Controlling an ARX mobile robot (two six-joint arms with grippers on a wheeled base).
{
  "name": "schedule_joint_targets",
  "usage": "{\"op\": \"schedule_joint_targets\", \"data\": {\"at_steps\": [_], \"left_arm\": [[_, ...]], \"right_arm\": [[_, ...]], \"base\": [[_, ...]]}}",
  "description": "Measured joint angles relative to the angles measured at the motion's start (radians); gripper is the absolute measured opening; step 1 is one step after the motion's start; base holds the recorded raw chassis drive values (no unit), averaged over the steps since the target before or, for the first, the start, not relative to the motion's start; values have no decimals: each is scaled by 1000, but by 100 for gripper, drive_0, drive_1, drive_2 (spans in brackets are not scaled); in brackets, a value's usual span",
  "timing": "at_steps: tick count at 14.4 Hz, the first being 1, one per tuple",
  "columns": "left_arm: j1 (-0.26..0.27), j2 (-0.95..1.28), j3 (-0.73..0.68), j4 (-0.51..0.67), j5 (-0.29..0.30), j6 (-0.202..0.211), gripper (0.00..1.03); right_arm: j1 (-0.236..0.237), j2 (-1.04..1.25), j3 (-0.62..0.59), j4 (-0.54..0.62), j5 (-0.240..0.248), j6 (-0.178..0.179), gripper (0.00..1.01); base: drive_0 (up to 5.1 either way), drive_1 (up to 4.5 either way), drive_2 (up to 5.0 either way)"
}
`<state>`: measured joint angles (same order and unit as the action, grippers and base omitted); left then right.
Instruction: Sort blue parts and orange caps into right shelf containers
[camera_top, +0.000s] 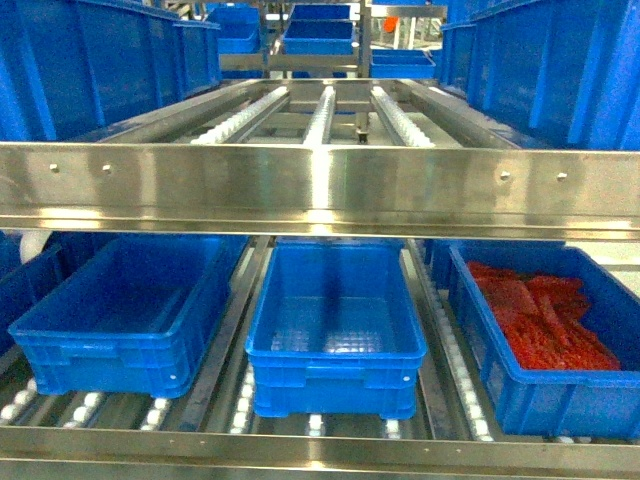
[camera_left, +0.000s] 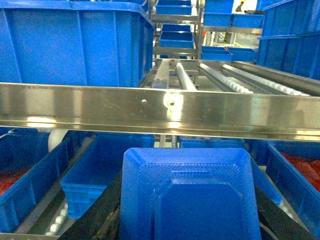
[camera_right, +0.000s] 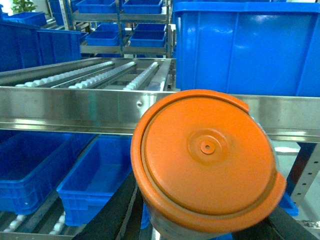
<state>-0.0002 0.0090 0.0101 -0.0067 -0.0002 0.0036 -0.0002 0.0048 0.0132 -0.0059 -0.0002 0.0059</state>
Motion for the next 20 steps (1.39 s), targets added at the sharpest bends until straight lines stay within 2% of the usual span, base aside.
{"op": "schedule_joint_targets", "data": {"at_steps": [11,20], "left_arm": [[0,0,0,0,0,0,43],[0,0,0,0,-1,0,43]], "right_arm": [[0,0,0,-1,0,0,43],[0,0,0,0,-3,0,43]], "base": [[-495,258,240],[0,0,0]]}}
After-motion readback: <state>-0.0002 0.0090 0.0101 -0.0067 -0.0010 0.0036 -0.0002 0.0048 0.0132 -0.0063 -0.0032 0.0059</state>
